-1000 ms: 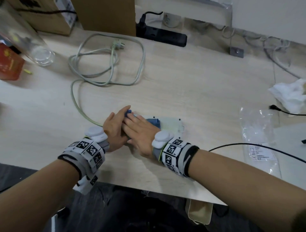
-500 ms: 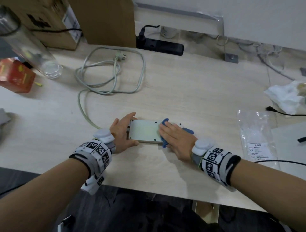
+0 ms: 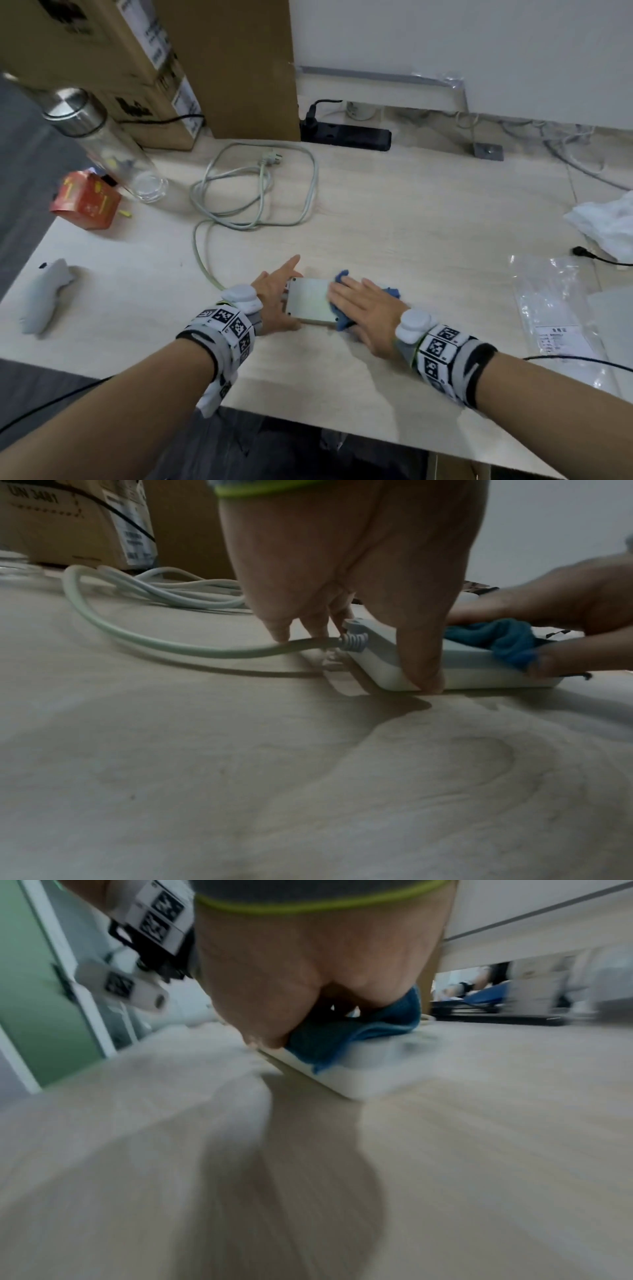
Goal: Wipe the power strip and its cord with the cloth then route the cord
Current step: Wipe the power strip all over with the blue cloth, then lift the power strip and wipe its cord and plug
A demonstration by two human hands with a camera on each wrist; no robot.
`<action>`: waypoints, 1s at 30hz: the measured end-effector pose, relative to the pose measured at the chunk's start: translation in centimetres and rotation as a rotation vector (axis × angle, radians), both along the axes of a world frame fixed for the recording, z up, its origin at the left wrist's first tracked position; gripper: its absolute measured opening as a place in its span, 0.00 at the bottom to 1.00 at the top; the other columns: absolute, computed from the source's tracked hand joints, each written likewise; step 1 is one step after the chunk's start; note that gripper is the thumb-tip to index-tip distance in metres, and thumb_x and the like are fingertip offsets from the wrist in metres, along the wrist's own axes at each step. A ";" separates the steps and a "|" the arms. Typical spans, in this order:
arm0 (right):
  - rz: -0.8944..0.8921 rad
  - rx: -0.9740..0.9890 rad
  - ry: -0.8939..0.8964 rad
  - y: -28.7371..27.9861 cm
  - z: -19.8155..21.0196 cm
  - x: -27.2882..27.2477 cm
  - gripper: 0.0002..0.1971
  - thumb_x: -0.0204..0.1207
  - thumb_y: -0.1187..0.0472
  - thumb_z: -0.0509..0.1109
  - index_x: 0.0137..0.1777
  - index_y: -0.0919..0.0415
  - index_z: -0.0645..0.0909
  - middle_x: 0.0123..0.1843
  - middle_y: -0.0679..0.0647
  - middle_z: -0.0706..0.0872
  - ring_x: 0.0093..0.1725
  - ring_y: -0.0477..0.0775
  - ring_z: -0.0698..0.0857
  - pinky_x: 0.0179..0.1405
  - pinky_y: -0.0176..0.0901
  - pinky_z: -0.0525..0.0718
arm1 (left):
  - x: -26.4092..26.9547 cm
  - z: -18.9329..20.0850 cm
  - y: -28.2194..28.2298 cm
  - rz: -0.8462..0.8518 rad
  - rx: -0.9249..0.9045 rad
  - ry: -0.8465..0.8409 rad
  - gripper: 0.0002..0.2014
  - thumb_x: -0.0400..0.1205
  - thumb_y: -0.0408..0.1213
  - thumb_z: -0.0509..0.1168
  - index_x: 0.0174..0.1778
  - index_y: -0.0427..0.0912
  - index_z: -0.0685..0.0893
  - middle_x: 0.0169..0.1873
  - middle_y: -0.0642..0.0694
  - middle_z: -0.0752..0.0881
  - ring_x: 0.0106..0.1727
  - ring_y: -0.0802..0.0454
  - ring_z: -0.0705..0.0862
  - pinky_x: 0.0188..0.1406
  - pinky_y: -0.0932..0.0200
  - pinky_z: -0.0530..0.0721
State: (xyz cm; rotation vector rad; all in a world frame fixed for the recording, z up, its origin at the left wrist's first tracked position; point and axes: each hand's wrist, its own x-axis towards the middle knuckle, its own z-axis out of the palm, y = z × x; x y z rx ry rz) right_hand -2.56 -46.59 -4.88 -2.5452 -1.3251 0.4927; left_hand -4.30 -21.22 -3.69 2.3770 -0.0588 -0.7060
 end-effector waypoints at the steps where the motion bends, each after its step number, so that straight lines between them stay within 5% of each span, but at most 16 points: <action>1: -0.041 -0.007 0.004 -1.3 0.5 0.3 0.34 0.80 0.50 0.60 0.83 0.59 0.54 0.85 0.54 0.55 0.83 0.56 0.46 0.81 0.60 0.52 | 0.1 0.6 -0.1 -0.008 0.015 -0.010 0.61 0.65 0.47 0.80 0.83 0.54 0.43 0.70 0.60 0.73 0.65 0.57 0.76 0.83 0.51 0.51; 4: -0.105 -0.144 0.075 -2.4 1.7 0.5 0.51 0.67 0.22 0.41 0.84 0.54 0.44 0.86 0.55 0.46 0.84 0.57 0.44 0.83 0.54 0.49 | 0.4 2.2 -0.8 -0.053 0.039 -0.054 0.58 0.67 0.47 0.79 0.84 0.51 0.45 0.71 0.57 0.74 0.64 0.53 0.73 0.80 0.46 0.61; 6: -0.170 -0.156 0.128 -1.5 1.9 0.6 0.55 0.60 0.18 0.42 0.83 0.49 0.38 0.86 0.55 0.46 0.83 0.59 0.50 0.82 0.52 0.54 | 1.1 3.3 -1.1 -0.095 0.034 -0.107 0.56 0.67 0.49 0.79 0.83 0.51 0.48 0.69 0.57 0.75 0.66 0.53 0.73 0.80 0.45 0.61; 9: -0.297 -0.013 0.131 -0.3 2.8 0.6 0.52 0.69 0.30 0.63 0.83 0.48 0.38 0.80 0.55 0.60 0.75 0.61 0.64 0.73 0.51 0.69 | 2.8 6.7 -1.2 -0.222 0.128 -0.232 0.52 0.66 0.51 0.78 0.82 0.55 0.53 0.69 0.60 0.75 0.72 0.58 0.70 0.83 0.46 0.49; 12: -0.450 0.148 0.187 0.8 4.9 0.4 0.49 0.71 0.41 0.69 0.84 0.53 0.44 0.76 0.53 0.64 0.72 0.57 0.65 0.71 0.45 0.68 | 3.6 10.1 -1.0 -0.265 0.203 -0.503 0.45 0.73 0.50 0.74 0.82 0.53 0.55 0.73 0.57 0.75 0.82 0.56 0.60 0.83 0.48 0.44; 15: -0.578 0.315 0.329 2.0 7.9 1.2 0.47 0.71 0.43 0.72 0.84 0.53 0.50 0.70 0.52 0.70 0.68 0.55 0.70 0.67 0.44 0.71 | 3.5 13.0 -0.1 -0.120 0.147 -0.766 0.34 0.75 0.53 0.69 0.77 0.49 0.69 0.70 0.51 0.79 0.77 0.50 0.70 0.79 0.48 0.61; 17: -0.626 0.367 0.456 2.6 9.7 1.8 0.45 0.71 0.45 0.73 0.83 0.54 0.54 0.69 0.49 0.72 0.67 0.53 0.74 0.64 0.41 0.73 | 2.7 13.8 0.8 0.121 0.013 -0.872 0.22 0.75 0.52 0.69 0.62 0.45 0.81 0.56 0.49 0.86 0.60 0.52 0.82 0.62 0.56 0.78; 20: -0.699 0.476 0.638 3.0 11.4 2.1 0.42 0.70 0.49 0.76 0.81 0.52 0.60 0.72 0.44 0.74 0.62 0.46 0.78 0.58 0.33 0.74 | 0.8 13.7 0.9 0.522 -0.121 -0.635 0.12 0.73 0.47 0.75 0.46 0.49 0.81 0.40 0.53 0.86 0.40 0.62 0.83 0.41 0.63 0.79; 22: -0.753 0.565 0.699 3.6 12.3 2.4 0.39 0.69 0.50 0.77 0.79 0.50 0.65 0.71 0.45 0.77 0.61 0.45 0.80 0.56 0.32 0.75 | 0.0 12.8 0.3 0.619 -0.229 -0.355 0.21 0.69 0.55 0.73 0.55 0.51 0.80 0.46 0.52 0.87 0.42 0.63 0.85 0.42 0.61 0.80; 25: -0.780 0.697 0.726 4.9 13.3 2.7 0.32 0.68 0.50 0.77 0.74 0.49 0.75 0.65 0.44 0.84 0.58 0.43 0.84 0.54 0.34 0.80 | 0.8 12.7 -1.8 0.610 -0.502 -0.068 0.43 0.66 0.65 0.67 0.76 0.51 0.68 0.62 0.48 0.84 0.58 0.55 0.85 0.56 0.55 0.83; 27: -0.732 0.760 0.766 5.8 13.9 2.6 0.26 0.70 0.54 0.77 0.69 0.47 0.79 0.59 0.43 0.88 0.54 0.43 0.87 0.50 0.34 0.83 | 2.0 13.4 -2.9 0.640 -0.680 0.019 0.37 0.72 0.64 0.68 0.74 0.50 0.70 0.63 0.46 0.84 0.62 0.50 0.84 0.62 0.49 0.82; 30: -0.662 0.757 0.797 6.4 14.3 2.2 0.24 0.74 0.57 0.74 0.70 0.44 0.76 0.60 0.41 0.86 0.58 0.39 0.85 0.58 0.37 0.83 | 3.5 14.8 -3.2 0.771 -0.846 0.046 0.24 0.74 0.52 0.73 0.60 0.42 0.79 0.56 0.40 0.87 0.54 0.44 0.87 0.54 0.48 0.86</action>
